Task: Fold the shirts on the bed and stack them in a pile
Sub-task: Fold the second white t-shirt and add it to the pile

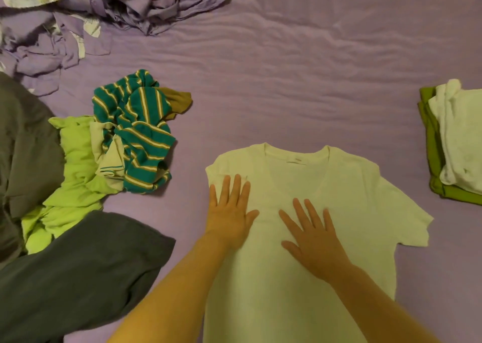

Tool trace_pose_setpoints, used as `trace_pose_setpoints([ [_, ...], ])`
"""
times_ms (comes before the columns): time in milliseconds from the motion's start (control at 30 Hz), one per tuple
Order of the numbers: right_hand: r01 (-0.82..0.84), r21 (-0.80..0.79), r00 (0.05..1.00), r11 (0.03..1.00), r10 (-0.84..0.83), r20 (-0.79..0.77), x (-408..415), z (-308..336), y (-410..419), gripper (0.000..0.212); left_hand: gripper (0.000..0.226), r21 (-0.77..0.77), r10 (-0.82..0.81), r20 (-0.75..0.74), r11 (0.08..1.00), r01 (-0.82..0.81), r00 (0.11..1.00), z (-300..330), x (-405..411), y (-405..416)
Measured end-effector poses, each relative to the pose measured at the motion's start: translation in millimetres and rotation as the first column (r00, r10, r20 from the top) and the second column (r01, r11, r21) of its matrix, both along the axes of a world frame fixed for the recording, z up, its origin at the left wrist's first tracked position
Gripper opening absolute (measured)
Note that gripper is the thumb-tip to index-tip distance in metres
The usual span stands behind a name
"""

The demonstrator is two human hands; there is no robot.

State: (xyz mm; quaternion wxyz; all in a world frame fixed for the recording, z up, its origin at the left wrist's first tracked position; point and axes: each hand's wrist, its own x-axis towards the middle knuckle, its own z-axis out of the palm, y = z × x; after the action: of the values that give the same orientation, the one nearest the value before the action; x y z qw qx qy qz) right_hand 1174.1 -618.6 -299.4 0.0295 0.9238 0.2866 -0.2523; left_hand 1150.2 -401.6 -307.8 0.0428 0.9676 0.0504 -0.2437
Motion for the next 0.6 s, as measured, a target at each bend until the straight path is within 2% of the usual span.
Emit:
trace_pose_setpoints([
  [167, 0.028, -0.053, 0.994, 0.998, -0.033, -0.1, 14.1, 16.7, -38.1, 0.058, 0.073, -0.033, 0.135, -0.016, 0.99, -0.135, 0.991, 29.8, 7.5, -63.7],
  [233, 0.024, -0.063, 0.994, 0.998, -0.03, -0.106, 19.4, 17.4, -69.4, 0.054, 0.069, -0.092, 0.073, -0.024, 0.993, -0.075, 0.997, 33.5, 7.0, -97.9],
  [300, 0.003, -0.079, 0.999, 0.997, -0.006, -0.048, 23.8, 18.3, -98.7, 0.058, 0.072, -0.141, 0.002, -0.05, 0.99, -0.009, 0.999, 36.7, 5.3, -133.1],
  [367, -0.023, 0.022, 0.999, 0.999, 0.022, 0.045, 28.5, 18.9, -124.8, 0.062, 0.07, -0.146, -0.063, -0.085, 0.988, 0.05, 0.994, 41.3, 2.5, -164.5],
  [433, 0.061, 0.137, 0.994, 0.989, -0.072, 0.078, 38.3, 28.5, -142.1, 0.035, 0.057, -0.152, -0.102, -0.078, 0.984, 0.09, 0.992, 40.0, 5.0, -191.7],
  [467, 0.152, 0.21, 0.98, 0.966, -0.175, 0.093, 43.5, 29.8, -151.3, 0.023, 0.053, -0.17, -0.118, -0.097, 0.98, 0.1, 0.988, 42.5, 9.4, -202.8],
  [500, 0.269, 0.282, 0.95, 0.921, -0.302, 0.079, 49.0, 30.5, -160.7, 0.023, 0.051, -0.17, -0.132, -0.075, 0.978, 0.118, 0.988, 45.2, 14.3, -212.4],
  [533, 0.373, 0.284, 0.916, 0.883, -0.4, 0.039, 54.9, 33.8, -168.2, 0.031, 0.049, -0.193, -0.132, -0.063, 0.974, 0.118, 0.989, 47.3, 19.5, -220.4],
  [600, 0.451, 0.199, 0.886, 0.87, -0.464, 0.02, 63.5, 34.4, -179.8, 0.046, 0.047, -0.26, -0.165, 0.013, 0.952, 0.163, 0.986, 45.2, 29.4, -232.6],
])
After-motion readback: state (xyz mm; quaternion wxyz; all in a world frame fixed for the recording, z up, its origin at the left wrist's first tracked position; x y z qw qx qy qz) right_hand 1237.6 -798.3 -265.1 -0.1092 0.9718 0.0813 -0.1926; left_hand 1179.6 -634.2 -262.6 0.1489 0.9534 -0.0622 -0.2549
